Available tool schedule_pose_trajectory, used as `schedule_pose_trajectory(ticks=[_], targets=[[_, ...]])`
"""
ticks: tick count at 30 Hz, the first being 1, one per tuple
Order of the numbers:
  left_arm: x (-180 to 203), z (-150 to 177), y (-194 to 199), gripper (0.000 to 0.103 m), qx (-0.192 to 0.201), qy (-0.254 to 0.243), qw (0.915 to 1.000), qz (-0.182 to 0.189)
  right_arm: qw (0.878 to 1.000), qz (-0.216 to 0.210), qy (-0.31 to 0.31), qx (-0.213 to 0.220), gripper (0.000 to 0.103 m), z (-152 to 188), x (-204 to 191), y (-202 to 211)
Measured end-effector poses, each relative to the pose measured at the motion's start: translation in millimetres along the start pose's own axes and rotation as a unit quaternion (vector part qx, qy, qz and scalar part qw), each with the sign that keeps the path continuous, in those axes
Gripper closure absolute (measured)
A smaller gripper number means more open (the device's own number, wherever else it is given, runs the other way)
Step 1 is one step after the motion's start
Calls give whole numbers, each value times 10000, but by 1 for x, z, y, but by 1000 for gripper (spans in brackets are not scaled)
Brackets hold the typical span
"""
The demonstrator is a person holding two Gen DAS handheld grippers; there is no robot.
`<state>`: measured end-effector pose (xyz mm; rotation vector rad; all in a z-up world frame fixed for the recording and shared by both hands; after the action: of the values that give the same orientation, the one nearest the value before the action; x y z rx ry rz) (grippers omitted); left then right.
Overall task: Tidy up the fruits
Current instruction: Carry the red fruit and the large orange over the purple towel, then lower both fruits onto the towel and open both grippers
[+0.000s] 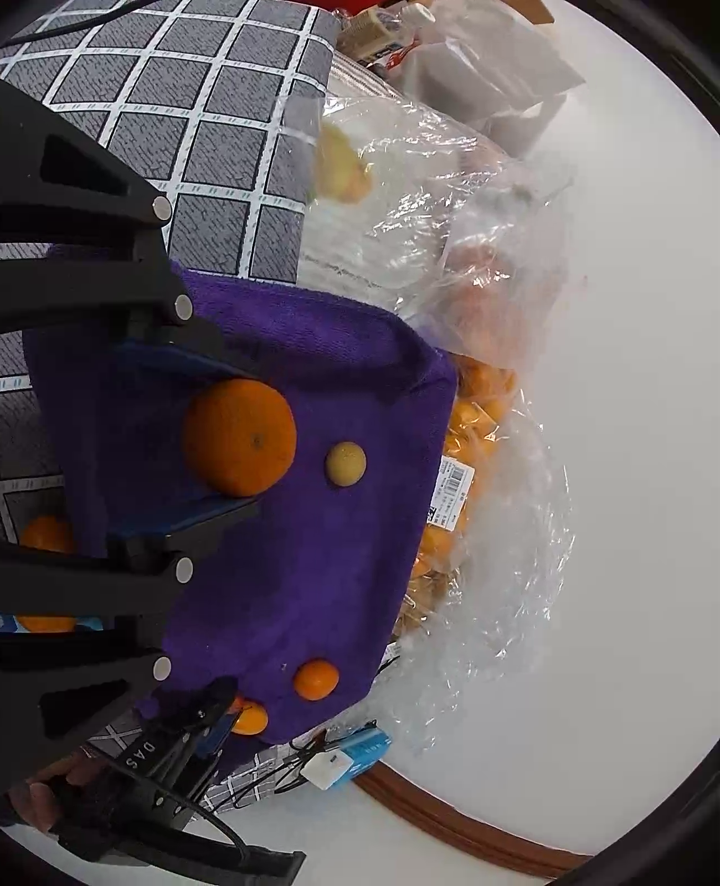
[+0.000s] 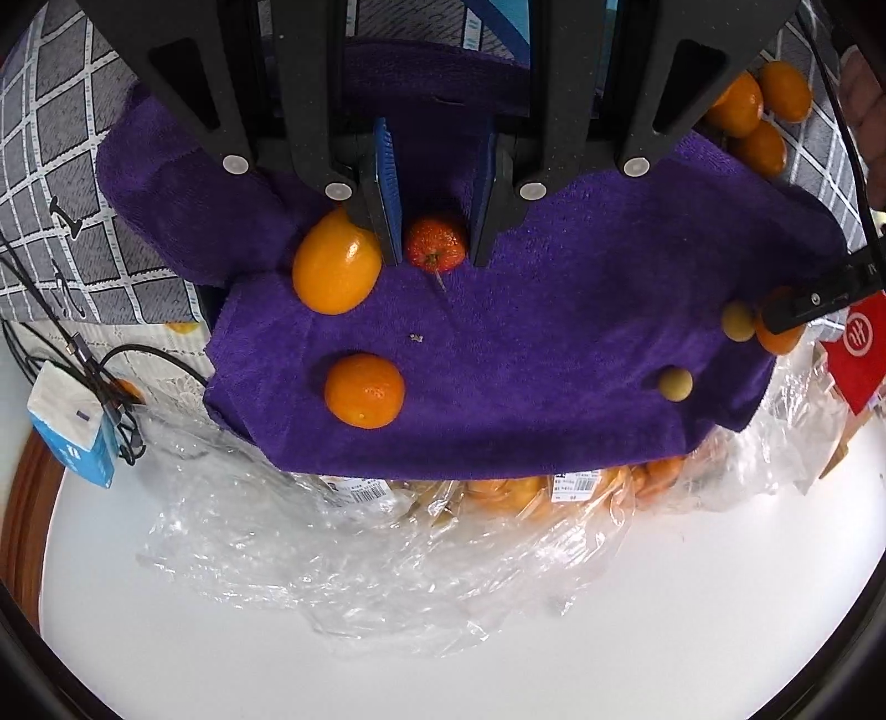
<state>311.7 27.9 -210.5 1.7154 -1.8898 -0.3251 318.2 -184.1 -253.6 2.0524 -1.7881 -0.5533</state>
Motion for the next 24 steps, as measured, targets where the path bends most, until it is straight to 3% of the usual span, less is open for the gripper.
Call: schedule_pose_trajectory(ticks=[9, 20, 24], targets=[[6, 5, -8, 63, -5, -289, 9995, -128, 10000, 35, 18, -23, 79, 2, 0, 0], [10, 5, -9, 63, -37, -343, 9993, -116, 9999, -15, -108, 39, 63, -2, 2, 6], [10, 5, -8, 63, -63, -322, 9994, -103, 9999, 9, -68, 117, 62, -5, 2, 10]])
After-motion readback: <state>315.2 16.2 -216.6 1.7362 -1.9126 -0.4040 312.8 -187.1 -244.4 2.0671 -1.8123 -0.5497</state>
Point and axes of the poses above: each gripper's, at about its wrist camera, not at the fingertips, and y roughly against the way its jaws point, x to its right, z to its underside, the point moved 10 cm from there along -y, roughly the way its jaws point, and after that the axes turned 14 degrees about x, right-handed, at the moved point
